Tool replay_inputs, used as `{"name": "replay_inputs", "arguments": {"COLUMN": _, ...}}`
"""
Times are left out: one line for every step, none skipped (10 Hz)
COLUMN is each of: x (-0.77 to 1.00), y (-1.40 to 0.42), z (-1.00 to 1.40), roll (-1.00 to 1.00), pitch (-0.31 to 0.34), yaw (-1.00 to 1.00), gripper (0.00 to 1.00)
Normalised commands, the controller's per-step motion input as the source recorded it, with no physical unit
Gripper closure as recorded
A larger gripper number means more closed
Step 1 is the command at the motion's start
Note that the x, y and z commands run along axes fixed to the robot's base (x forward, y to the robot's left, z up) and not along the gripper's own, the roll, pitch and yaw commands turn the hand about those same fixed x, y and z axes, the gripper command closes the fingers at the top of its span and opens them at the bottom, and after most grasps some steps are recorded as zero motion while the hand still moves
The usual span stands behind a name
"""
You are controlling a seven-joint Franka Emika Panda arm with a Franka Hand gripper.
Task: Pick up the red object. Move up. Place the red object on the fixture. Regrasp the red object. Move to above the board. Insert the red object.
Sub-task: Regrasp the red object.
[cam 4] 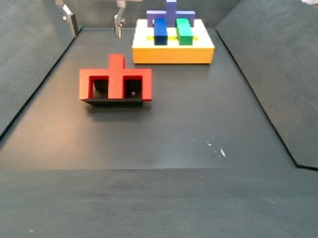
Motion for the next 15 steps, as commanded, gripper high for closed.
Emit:
{"name": "replay_inputs", "arguments": {"x": 0.0, "y": -0.31, "z": -0.02, "roll": 1.0, "pitch": 0.0, "yaw": 0.0, "gripper": 0.0}}
{"name": "replay_inputs", "arguments": {"x": 0.0, "y": -0.31, "z": -0.02, "roll": 1.0, "pitch": 0.0, "yaw": 0.0, "gripper": 0.0}}
{"name": "replay_inputs", "arguments": {"x": 0.0, "y": -0.29, "z": 0.0, "roll": 1.0, "pitch": 0.0, "yaw": 0.0, "gripper": 0.0}}
{"name": "replay_inputs", "arguments": {"x": 0.0, "y": -0.27, "z": 0.0, "roll": 1.0, "pitch": 0.0, "yaw": 0.01, "gripper": 0.0}}
{"name": "replay_inputs", "arguments": {"x": 0.0, "y": -0.29, "z": 0.0, "roll": 1.0, "pitch": 0.0, "yaw": 0.03, "gripper": 0.0}}
{"name": "replay_inputs", "arguments": {"x": -0.03, "y": -0.31, "z": 0.11, "roll": 1.0, "pitch": -0.046, "yaw": 0.0, "gripper": 0.0}}
{"name": "replay_inputs", "arguments": {"x": -0.03, "y": -0.13, "z": 0.0, "roll": 0.13, "pitch": -0.009, "yaw": 0.0, "gripper": 0.0}}
{"name": "replay_inputs", "arguments": {"x": 0.0, "y": 0.0, "z": 0.0, "roll": 0.0, "pitch": 0.006, "yaw": 0.0, "gripper": 0.0}}
{"name": "replay_inputs", "arguments": {"x": 0.08, "y": 0.0, "z": 0.0, "roll": 0.0, "pitch": 0.106, "yaw": 0.0, "gripper": 0.0}}
{"name": "replay_inputs", "arguments": {"x": 0.05, "y": 0.0, "z": 0.0, "roll": 0.0, "pitch": 0.086, "yaw": 0.0, "gripper": 0.0}}
{"name": "replay_inputs", "arguments": {"x": 0.1, "y": 0.0, "z": 0.0, "roll": 0.0, "pitch": 0.071, "yaw": 0.0, "gripper": 0.0}}
{"name": "replay_inputs", "arguments": {"x": 0.06, "y": 0.0, "z": -0.05, "roll": 0.09, "pitch": 0.037, "yaw": 0.0, "gripper": 0.0}}
{"name": "replay_inputs", "arguments": {"x": 0.03, "y": 0.0, "z": -0.11, "roll": 0.32, "pitch": 0.126, "yaw": 0.0, "gripper": 0.0}}
{"name": "replay_inputs", "arguments": {"x": 0.07, "y": 0.0, "z": -0.18, "roll": 0.43, "pitch": 0.149, "yaw": 0.0, "gripper": 0.0}}
{"name": "replay_inputs", "arguments": {"x": 0.11, "y": 0.0, "z": -0.19, "roll": 0.58, "pitch": 0.203, "yaw": 0.07, "gripper": 0.0}}
